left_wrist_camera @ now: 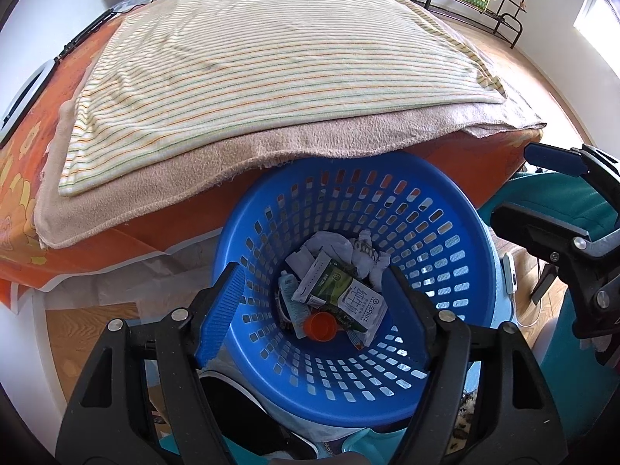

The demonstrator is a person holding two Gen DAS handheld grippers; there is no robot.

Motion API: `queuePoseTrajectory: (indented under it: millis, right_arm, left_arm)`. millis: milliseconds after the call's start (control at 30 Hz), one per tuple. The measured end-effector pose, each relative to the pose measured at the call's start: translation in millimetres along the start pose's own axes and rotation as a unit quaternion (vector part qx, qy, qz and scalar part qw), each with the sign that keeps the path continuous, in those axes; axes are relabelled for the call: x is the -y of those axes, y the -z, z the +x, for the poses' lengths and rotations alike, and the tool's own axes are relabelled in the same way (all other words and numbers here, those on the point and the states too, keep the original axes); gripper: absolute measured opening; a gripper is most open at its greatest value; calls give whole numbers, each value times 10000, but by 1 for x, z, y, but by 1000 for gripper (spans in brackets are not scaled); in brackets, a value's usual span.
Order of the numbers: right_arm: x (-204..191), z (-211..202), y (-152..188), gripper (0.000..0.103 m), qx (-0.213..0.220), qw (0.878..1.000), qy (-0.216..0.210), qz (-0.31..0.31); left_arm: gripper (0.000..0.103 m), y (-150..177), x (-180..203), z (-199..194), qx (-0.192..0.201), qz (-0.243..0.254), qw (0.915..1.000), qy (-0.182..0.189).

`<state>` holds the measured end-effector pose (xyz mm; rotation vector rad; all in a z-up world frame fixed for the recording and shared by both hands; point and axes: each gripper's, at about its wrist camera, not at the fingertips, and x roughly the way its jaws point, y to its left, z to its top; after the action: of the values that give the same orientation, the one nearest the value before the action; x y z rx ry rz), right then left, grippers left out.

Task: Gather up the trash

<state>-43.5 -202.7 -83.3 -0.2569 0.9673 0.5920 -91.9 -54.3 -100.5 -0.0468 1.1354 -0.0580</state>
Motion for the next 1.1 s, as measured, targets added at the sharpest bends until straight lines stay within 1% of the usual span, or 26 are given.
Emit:
queuePoseTrajectory:
  millis: [400,633,667,733,800,1000,1100]
  right_arm:
    - [10,-24,-20,98,411,9989,107,176]
    - [22,-40,-34,101,745,9964,160,375]
    - [24,-42,-37,101,780,9960,151,399]
    - [28,-45,-43,101,856,9953,165,416]
    - [31,-48,-49,101,926,9946,182,422]
    - [37,-56,-70,103,1149,9924,250,358]
    - [40,-58,-82,103,1241,9914,269,326]
  left_arm:
    - [76,-23,-4,-27,509,-109,9986,-34]
    - [76,-44,-9,-52,977,-242,9949,-93]
    - [78,-48,-9,-57,1055,-240,9941,-104]
    - [86,-55,-9,-66,1241,-252,9919,-122]
    - [87,-63,-10,-74,1401,-267,9897,-146]
    - [89,-87,-15,-91,1666,-330,9854,-93]
    - [92,-99,-16,-99,1820,-280,9827,-190]
